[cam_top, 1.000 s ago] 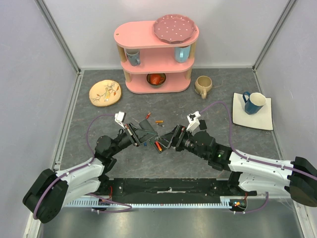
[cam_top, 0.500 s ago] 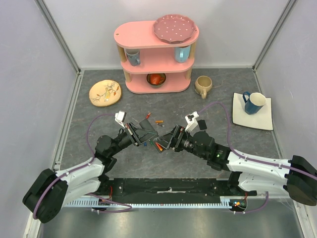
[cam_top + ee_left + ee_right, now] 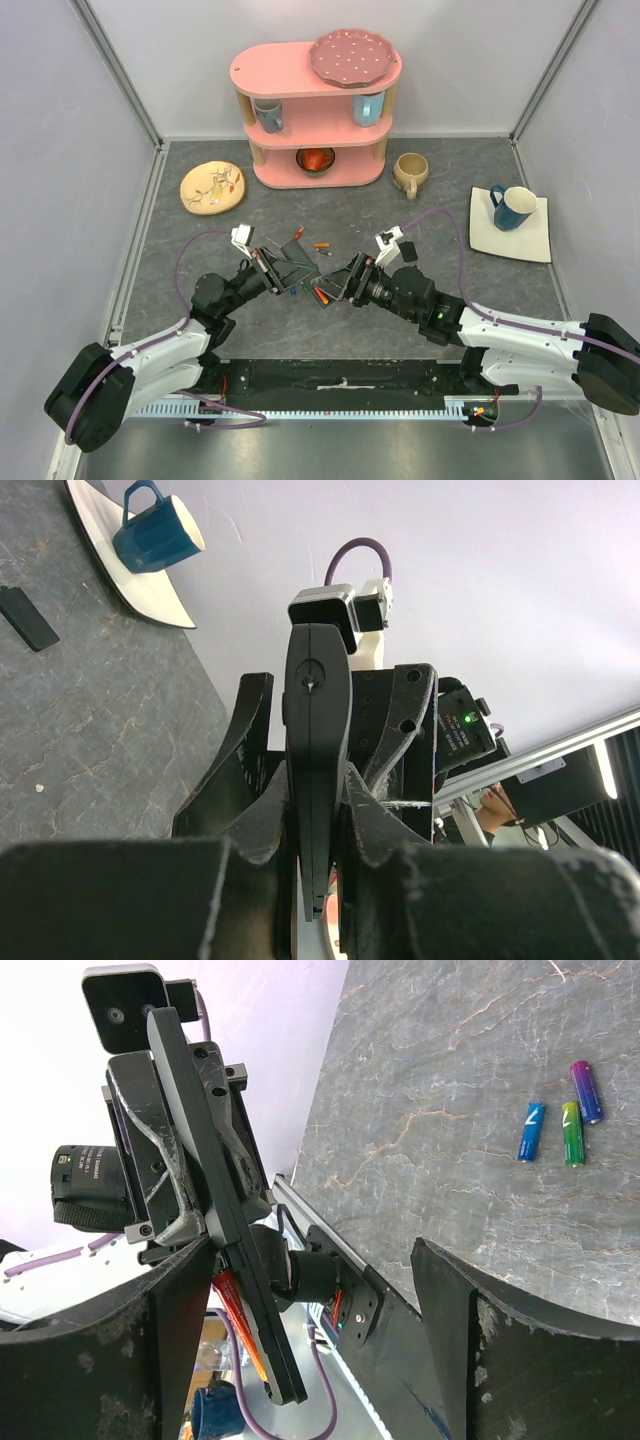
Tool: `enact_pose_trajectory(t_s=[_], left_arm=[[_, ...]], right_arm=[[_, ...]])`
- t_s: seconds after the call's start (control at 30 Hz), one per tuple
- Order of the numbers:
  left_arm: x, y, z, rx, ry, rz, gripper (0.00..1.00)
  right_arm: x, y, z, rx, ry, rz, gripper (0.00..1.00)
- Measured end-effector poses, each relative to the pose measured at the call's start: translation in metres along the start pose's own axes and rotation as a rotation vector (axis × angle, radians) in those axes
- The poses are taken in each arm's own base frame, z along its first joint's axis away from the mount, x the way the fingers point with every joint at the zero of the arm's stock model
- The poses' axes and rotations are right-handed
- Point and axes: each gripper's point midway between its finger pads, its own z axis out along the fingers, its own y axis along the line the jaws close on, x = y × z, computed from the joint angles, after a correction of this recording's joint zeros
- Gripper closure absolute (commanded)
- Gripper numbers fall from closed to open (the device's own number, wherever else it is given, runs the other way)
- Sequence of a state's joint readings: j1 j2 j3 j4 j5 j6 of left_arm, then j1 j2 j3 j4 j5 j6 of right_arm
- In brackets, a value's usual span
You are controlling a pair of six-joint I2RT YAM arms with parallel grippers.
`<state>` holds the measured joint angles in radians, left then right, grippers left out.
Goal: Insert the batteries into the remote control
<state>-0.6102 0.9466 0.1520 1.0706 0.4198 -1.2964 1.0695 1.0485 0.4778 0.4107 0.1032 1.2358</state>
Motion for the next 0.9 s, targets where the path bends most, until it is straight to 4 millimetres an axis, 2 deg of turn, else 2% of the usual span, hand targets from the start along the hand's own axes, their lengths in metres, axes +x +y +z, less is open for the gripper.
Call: enact_pose_trajectory(t_s=[0.9], left_arm=[[-0.0041,0.0012,0.0057,-0.025,-0.004,0.001,0.98]], right_arm=[[0.0049,-0.0011,0.0032,-0.016,0.014,0.007,0.19]])
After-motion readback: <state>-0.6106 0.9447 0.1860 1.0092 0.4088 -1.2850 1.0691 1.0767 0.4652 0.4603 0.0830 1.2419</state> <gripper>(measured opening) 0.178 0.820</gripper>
